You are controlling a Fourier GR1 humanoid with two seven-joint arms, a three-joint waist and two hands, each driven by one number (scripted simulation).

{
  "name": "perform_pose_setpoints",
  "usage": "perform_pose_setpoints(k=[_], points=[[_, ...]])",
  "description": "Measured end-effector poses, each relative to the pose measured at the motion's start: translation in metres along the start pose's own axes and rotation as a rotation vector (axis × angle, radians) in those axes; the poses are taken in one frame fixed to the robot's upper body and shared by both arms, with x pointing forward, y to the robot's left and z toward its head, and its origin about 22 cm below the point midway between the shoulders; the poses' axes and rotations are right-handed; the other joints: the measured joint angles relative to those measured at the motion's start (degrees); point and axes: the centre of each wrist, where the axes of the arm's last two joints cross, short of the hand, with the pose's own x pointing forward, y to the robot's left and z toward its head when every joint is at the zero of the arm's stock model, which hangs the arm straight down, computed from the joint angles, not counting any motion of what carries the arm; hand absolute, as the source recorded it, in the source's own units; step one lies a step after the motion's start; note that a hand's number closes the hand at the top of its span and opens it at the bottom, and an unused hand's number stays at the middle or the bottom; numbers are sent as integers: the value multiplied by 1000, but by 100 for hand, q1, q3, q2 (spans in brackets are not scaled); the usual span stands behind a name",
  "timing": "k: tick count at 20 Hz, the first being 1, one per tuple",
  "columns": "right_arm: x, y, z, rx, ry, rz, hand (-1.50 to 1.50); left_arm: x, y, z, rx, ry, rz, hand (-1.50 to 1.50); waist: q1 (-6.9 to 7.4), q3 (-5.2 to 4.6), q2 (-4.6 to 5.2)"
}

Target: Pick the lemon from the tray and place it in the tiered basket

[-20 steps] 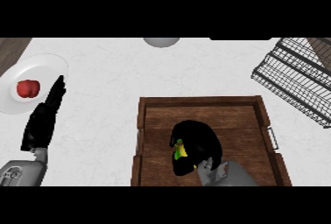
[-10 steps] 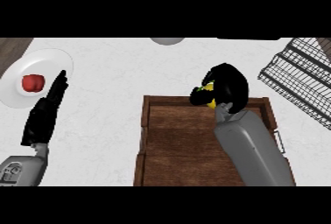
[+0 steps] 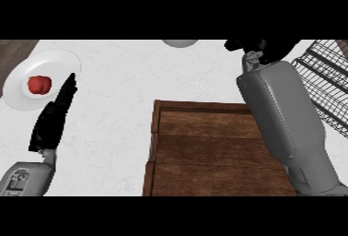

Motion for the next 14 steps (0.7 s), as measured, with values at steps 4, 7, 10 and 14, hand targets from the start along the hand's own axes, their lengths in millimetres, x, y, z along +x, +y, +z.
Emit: perform_pose_setpoints(k=[4, 7, 10, 14], points=[[26, -19, -21, -126, 10, 53, 150, 1, -3, -2, 9, 14, -2, 0, -66, 3, -28], [41, -33, -37, -148, 34, 76, 150, -3, -3, 1, 15, 14, -5, 0, -99, 4, -43], [44, -40, -52, -134, 58, 71, 150, -6, 5, 1, 19, 23, -6, 0, -137, 8, -49], [36, -42, -75, -125, 82, 80, 150, -8, 3, 3, 24, 24, -5, 0, -168, 11, -52]])
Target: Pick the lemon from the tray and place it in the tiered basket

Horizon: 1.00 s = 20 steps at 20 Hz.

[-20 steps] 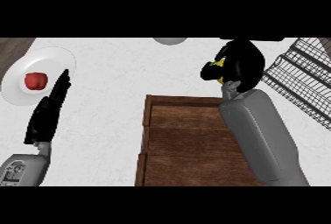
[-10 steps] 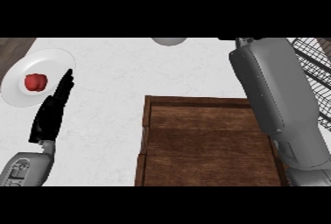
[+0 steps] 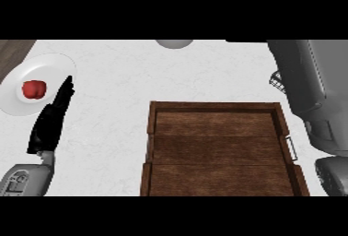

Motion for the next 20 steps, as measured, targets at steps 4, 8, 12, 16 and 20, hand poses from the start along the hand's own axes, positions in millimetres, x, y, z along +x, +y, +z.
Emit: perform_pose_setpoints(k=[4, 8, 12, 16, 20], points=[[-14, 7, -24, -11, 18, 64, 150, -1, 3, 4, -4, 0, -1, 0, -7, 1, 0], [-35, 12, -48, -52, 45, 187, 150, -2, 4, 4, -1, 4, -3, 0, -36, 1, -2], [-53, 12, -71, -88, 83, 340, 150, 0, 5, 1, 5, 10, 6, 0, -46, 1, -1], [-79, 12, -88, -103, 108, 413, 150, -2, 10, 1, 11, 13, -3, 0, -91, 2, -21], [-105, 12, -103, -69, 95, 431, 150, -1, 11, 3, 16, 11, 0, 0, -102, 4, -27]])
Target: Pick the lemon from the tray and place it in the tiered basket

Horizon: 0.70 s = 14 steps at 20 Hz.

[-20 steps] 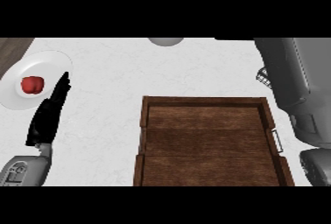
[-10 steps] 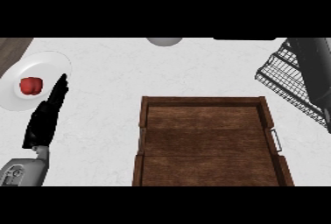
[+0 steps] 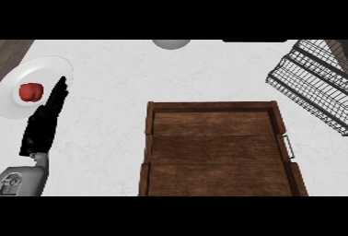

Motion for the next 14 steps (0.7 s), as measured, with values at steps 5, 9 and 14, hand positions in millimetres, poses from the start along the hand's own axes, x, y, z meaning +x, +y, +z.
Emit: perform_pose_setpoints(k=[5, 9, 14], points=[[-19, 14, -6, 76, -25, -23, 150, 2, -5, 2, 4, 2, -2, 0, -21, 2, -9], [-34, 21, -12, 141, -34, -71, 150, 0, -4, 0, -1, 6, 4, 0, -23, 0, -8], [-51, 43, -16, 259, 57, -198, -150, 3, -1, 2, -1, 1, 5, 0, -17, 5, -2]])
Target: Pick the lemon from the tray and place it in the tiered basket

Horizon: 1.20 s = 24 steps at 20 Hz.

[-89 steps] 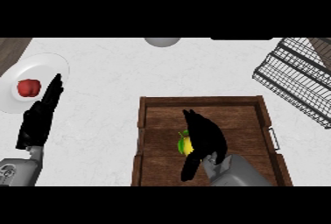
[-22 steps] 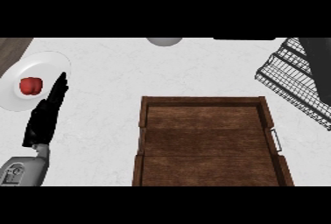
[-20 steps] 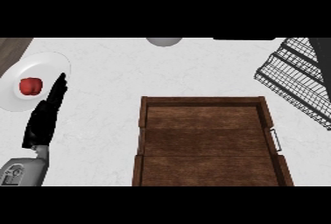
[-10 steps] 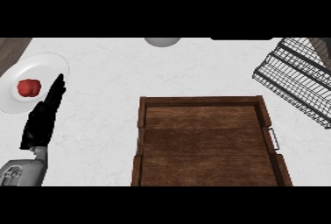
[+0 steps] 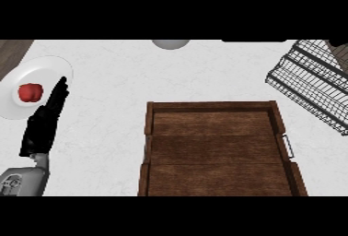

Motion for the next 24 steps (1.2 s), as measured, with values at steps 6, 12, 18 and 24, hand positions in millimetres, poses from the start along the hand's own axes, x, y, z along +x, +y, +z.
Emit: perform_pose_setpoints(k=[6, 12, 18, 24], points=[[-19, 15, 1, 36, 41, -111, -150, -2, 5, 10, -6, 7, -2, 0, 3, -1, -9], [-25, 10, 5, -70, 29, -269, -150, -7, 3, 6, -1, 4, -4, 0, -2, -2, -1], [-41, -24, 6, -201, 41, -359, -150, -6, 2, 5, 11, 14, -3, 0, -67, -6, -29], [-64, -69, 23, -209, 137, -458, -150, -11, 2, 6, 21, 27, -4, 0, -158, -11, -64]])
